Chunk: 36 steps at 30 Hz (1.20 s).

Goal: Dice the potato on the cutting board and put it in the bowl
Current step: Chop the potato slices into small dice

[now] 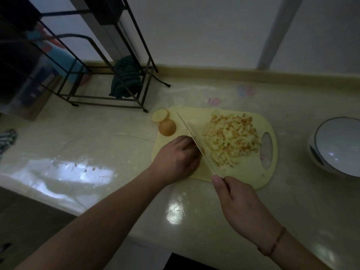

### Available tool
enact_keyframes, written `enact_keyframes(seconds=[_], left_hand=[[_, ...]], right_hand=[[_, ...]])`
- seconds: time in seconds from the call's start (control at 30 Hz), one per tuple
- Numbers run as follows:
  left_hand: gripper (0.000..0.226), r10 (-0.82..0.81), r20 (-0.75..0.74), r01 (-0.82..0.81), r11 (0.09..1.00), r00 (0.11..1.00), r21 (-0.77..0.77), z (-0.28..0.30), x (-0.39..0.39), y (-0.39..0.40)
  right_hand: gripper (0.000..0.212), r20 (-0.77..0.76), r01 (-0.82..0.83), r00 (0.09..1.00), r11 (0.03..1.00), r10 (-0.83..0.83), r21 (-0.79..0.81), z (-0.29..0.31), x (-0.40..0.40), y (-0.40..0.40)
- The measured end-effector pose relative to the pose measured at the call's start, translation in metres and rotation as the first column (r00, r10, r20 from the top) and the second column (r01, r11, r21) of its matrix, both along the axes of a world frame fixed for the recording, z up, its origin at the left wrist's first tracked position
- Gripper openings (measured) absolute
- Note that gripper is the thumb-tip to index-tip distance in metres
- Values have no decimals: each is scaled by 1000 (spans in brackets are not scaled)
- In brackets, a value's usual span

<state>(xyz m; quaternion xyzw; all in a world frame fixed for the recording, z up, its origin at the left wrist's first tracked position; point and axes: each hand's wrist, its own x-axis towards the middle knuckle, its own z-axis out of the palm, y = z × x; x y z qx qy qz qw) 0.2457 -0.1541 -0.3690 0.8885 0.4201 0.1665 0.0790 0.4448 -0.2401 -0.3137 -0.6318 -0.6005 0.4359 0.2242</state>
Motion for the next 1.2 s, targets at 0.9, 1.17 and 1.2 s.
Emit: enact_keyframes(seconds=[0.9, 1.17, 1.2], left_hand=[[21, -66, 30, 66, 998, 997, -3, 0, -9, 13], [24, -42, 38, 43, 999, 998, -27, -2, -10, 11], [24, -41, 45, 42, 999, 998, -30, -2, -11, 11]], right_hand=[[57, 45, -4, 999, 999, 6, -48, -5, 11, 8], [67, -39, 57, 997, 991, -62, -120, -3, 18, 5], [66, -36, 51, 998, 993, -56, -110, -2, 17, 5]])
